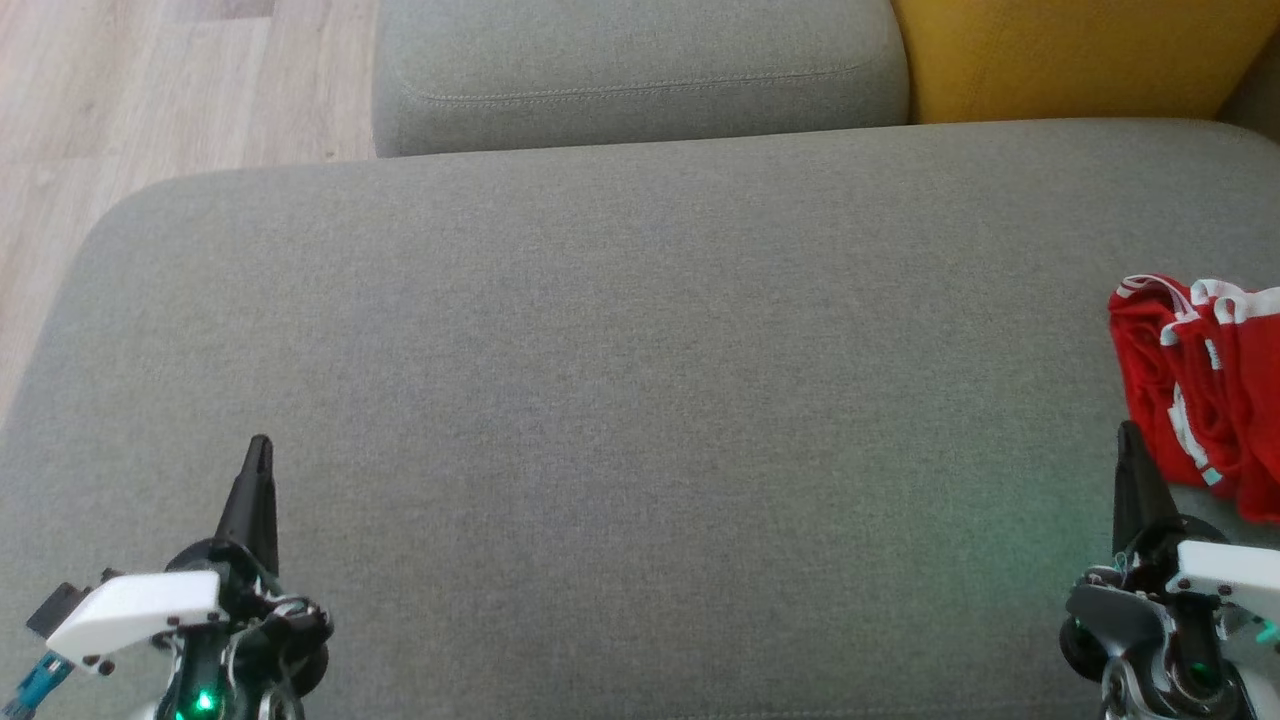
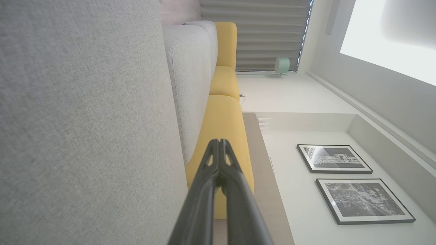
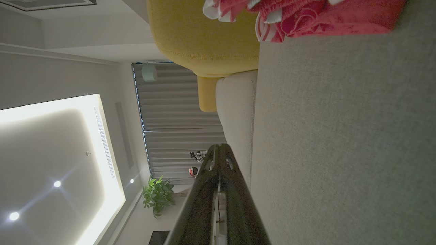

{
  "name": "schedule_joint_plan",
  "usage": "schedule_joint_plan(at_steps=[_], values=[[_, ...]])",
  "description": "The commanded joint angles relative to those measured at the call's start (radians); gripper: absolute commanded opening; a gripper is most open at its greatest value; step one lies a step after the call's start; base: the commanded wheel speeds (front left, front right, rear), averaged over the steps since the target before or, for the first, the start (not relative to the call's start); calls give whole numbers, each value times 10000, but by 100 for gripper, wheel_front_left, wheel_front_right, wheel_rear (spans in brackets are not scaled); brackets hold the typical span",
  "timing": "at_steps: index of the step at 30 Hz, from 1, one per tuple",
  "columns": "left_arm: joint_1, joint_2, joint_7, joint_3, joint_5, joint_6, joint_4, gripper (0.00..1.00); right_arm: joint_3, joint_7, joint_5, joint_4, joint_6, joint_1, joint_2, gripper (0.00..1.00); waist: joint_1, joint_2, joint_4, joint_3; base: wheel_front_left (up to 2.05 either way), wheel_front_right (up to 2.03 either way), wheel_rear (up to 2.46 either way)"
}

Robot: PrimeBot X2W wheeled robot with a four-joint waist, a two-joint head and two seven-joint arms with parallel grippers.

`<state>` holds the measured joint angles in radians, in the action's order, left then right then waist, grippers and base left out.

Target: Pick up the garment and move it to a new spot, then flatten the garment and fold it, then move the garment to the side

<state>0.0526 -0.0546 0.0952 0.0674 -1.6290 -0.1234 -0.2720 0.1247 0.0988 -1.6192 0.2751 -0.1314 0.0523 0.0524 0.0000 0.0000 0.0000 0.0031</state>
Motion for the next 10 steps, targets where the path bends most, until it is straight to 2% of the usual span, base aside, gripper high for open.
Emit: schedule_joint_plan(at_steps=[1, 10], values=[[542, -57, 72, 330, 93, -73, 274, 0, -191, 78, 39, -307, 7, 548, 42, 0, 0, 0, 0, 0, 0, 0, 0], [544, -45, 86, 347, 107, -73, 273, 0, -179, 87, 49, -307, 7, 549, 34, 0, 0, 0, 0, 0, 0, 0, 0]])
